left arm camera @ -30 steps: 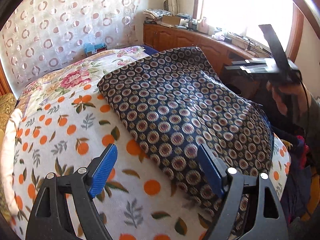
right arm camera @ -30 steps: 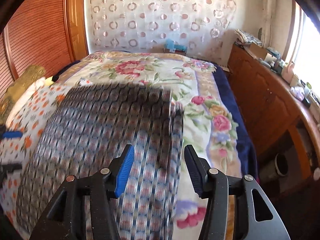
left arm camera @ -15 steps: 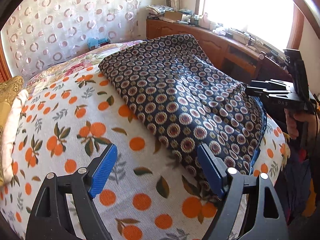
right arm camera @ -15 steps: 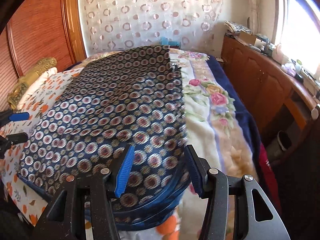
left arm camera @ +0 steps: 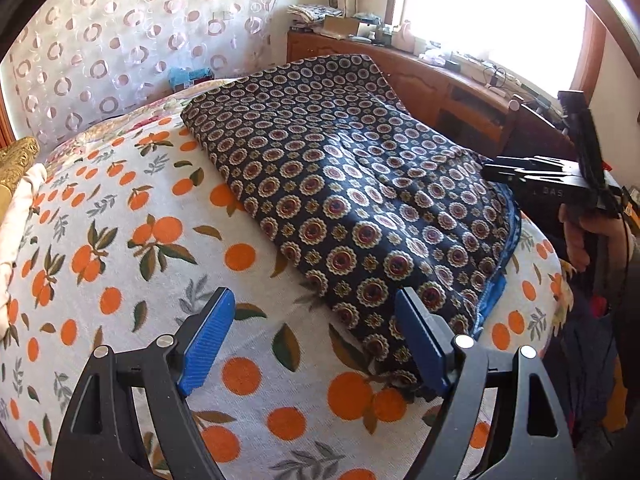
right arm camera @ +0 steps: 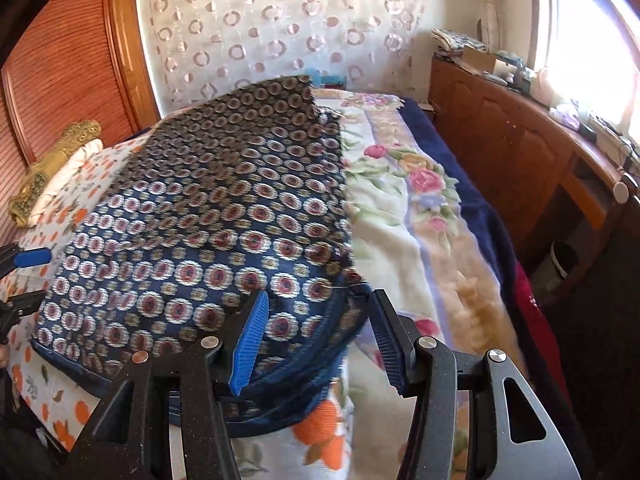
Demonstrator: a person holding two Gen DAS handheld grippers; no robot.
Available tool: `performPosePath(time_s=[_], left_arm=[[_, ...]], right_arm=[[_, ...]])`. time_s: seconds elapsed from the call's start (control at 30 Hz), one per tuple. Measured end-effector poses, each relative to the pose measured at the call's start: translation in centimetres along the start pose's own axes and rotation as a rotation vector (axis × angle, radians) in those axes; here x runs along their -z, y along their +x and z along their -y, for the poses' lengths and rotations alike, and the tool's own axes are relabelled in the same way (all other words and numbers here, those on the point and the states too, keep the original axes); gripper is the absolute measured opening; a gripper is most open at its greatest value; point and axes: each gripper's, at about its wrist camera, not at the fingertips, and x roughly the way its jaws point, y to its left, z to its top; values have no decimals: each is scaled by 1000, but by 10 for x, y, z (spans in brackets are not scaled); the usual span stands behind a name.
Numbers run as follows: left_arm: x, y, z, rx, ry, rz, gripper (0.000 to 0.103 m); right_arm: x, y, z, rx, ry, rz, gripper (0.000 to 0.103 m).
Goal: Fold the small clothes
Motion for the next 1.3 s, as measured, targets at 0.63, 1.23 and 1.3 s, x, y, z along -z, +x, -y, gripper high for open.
performPosePath(time_s=[0.63,1.23,1.3], left_arm=[[11,3,26,43,34,-31,70],[16,-3,28,67,24,-32,53],[16,-2,27,65,26,-32,53]], right_arm=[[5,10,19,-123,132,-67,57],[13,-16,11,-94,48,-20,8],[14,-24,9,-94,43,16,6]])
